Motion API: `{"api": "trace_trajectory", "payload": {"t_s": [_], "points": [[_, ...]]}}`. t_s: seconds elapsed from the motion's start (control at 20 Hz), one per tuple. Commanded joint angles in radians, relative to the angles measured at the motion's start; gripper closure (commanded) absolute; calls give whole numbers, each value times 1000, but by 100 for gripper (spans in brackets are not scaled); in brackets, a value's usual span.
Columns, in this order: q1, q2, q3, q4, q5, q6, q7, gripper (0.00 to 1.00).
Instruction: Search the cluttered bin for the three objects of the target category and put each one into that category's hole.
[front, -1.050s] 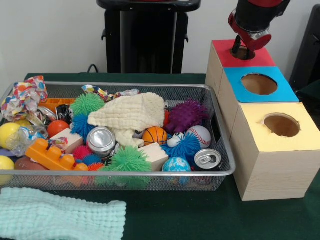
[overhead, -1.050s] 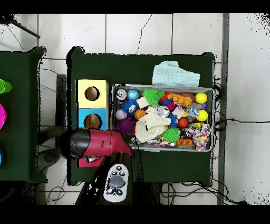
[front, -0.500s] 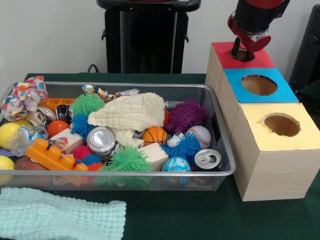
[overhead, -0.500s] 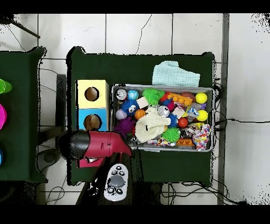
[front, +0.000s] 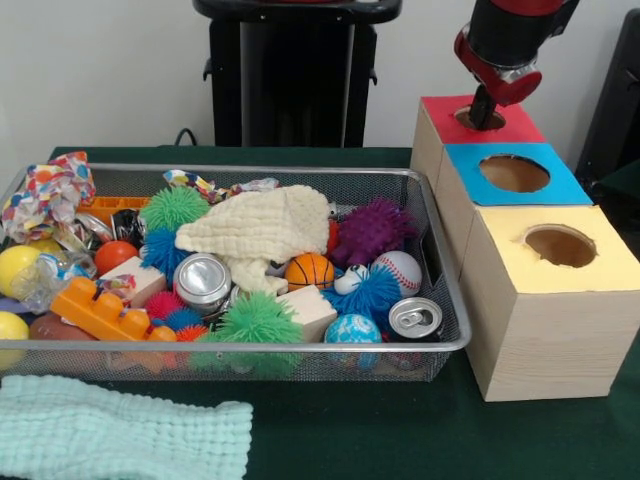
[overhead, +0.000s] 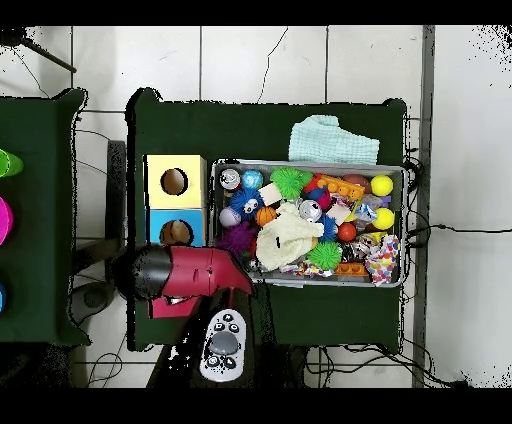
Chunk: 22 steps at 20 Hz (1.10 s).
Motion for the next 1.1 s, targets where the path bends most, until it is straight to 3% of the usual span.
{"api": "trace_trajectory", "payload": {"t_s": [0.05, 0.5, 0.7, 1.0, 1.1], "points": [[-63, -36, 30, -76, -39, -119, -17, 100], [-62, -30, 25, -93, -62, -112, -14, 100], [-53, -94, -1, -158, -57, 49, 4, 100], [-57, -168, -29, -357, -108, 388, -1, 100], [-74, -158, -14, -394, -124, 417, -27, 100]]}}
